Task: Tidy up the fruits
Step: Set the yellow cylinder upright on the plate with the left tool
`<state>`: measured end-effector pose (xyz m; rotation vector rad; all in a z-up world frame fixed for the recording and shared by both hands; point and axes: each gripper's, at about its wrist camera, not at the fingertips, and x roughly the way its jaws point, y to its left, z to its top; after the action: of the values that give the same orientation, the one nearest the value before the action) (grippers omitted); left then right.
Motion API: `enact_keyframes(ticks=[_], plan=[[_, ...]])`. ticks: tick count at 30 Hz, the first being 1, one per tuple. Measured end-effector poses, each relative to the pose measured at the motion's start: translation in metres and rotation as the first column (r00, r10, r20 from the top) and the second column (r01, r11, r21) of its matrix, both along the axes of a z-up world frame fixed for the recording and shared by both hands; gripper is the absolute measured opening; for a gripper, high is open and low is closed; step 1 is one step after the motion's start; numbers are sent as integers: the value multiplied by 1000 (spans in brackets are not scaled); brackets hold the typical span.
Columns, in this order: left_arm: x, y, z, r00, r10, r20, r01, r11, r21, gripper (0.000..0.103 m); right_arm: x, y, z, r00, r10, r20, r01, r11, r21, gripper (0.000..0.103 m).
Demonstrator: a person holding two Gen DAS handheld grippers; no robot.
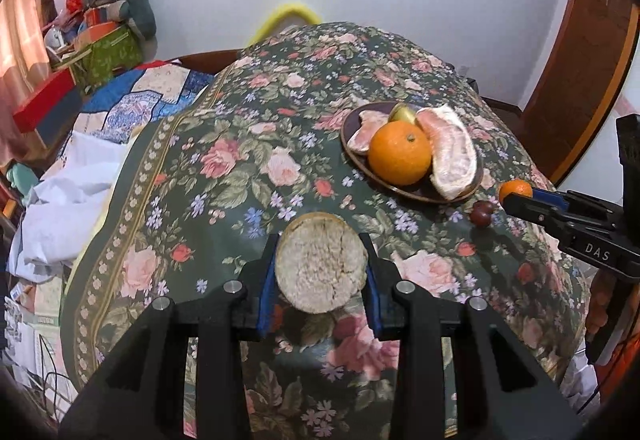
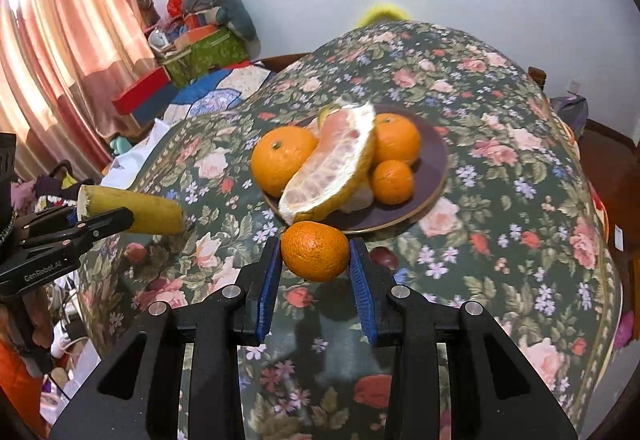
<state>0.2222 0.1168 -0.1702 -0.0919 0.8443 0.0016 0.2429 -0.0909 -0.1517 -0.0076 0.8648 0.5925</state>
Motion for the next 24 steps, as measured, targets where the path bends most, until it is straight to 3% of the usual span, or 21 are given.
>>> enact_keyframes(ticks=[8, 24], plan=[[23, -20, 23, 998, -33, 48, 32, 999, 19, 36, 7, -19, 10, 999, -33, 33, 33, 999, 19, 31], [116, -68, 49, 987, -107, 124, 103, 994, 43, 36, 53, -40, 3, 995, -74, 62, 72, 997, 29, 31]])
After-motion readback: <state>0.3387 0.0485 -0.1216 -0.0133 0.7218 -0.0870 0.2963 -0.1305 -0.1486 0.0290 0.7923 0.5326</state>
